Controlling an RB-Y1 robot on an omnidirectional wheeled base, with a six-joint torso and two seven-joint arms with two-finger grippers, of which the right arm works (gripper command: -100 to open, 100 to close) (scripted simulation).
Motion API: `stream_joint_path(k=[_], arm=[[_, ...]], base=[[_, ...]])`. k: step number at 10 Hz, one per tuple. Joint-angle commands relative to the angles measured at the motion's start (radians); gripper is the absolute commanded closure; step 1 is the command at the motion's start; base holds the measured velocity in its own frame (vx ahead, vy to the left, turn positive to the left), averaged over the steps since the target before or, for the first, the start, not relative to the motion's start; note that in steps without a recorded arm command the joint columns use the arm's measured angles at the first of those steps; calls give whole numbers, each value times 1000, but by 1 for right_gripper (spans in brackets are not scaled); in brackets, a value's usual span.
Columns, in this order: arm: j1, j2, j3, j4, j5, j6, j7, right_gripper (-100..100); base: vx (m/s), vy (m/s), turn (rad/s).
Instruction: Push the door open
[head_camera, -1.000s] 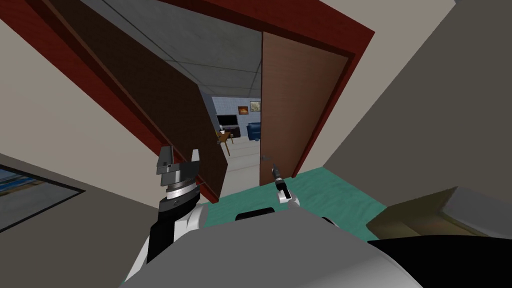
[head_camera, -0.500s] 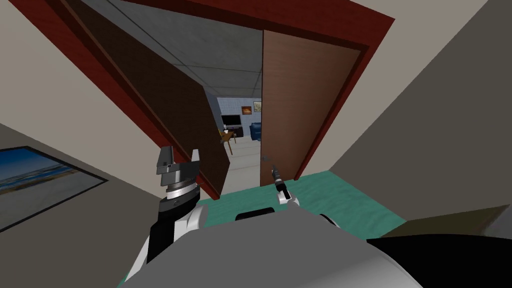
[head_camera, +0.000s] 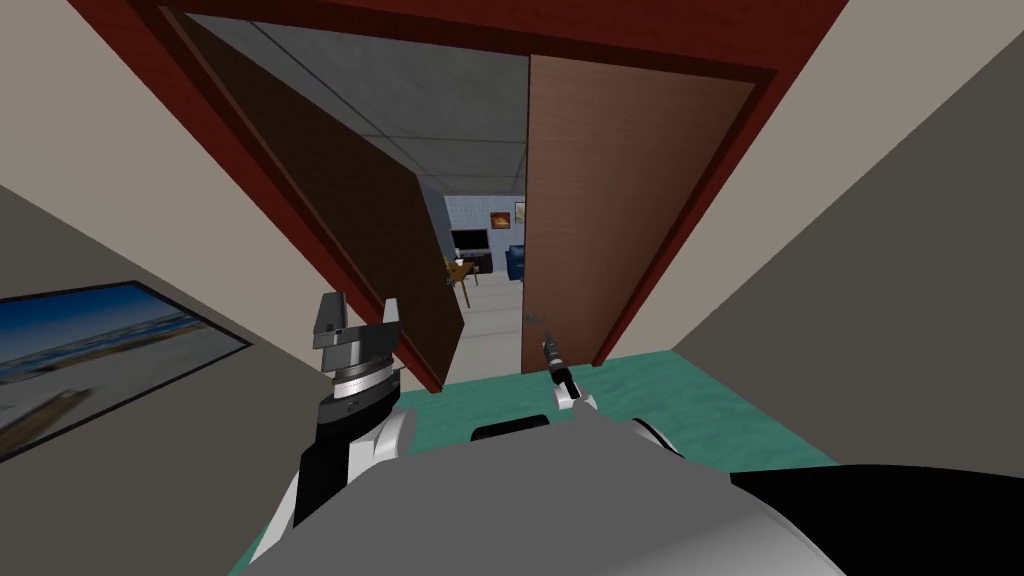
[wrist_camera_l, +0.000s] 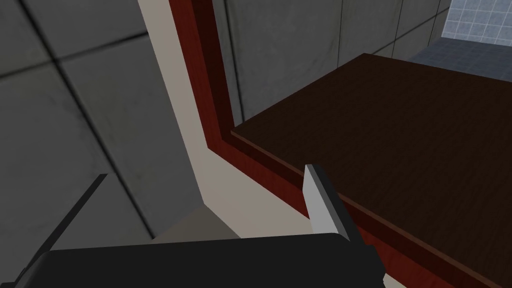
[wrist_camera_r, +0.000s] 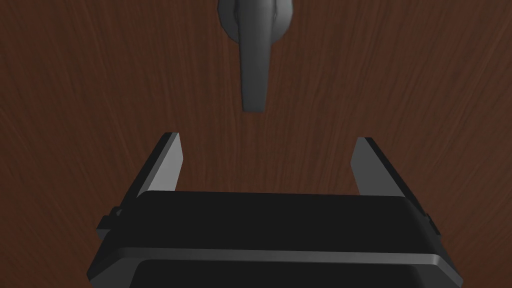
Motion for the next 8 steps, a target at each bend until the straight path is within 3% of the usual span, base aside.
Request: stream_joint_path(k=[1, 8], arm=[[0, 0, 0, 0, 0, 0, 0, -100], [3, 1, -12, 12, -7, -15, 6, -100]], base=[[1, -26, 17], [180, -3, 27]])
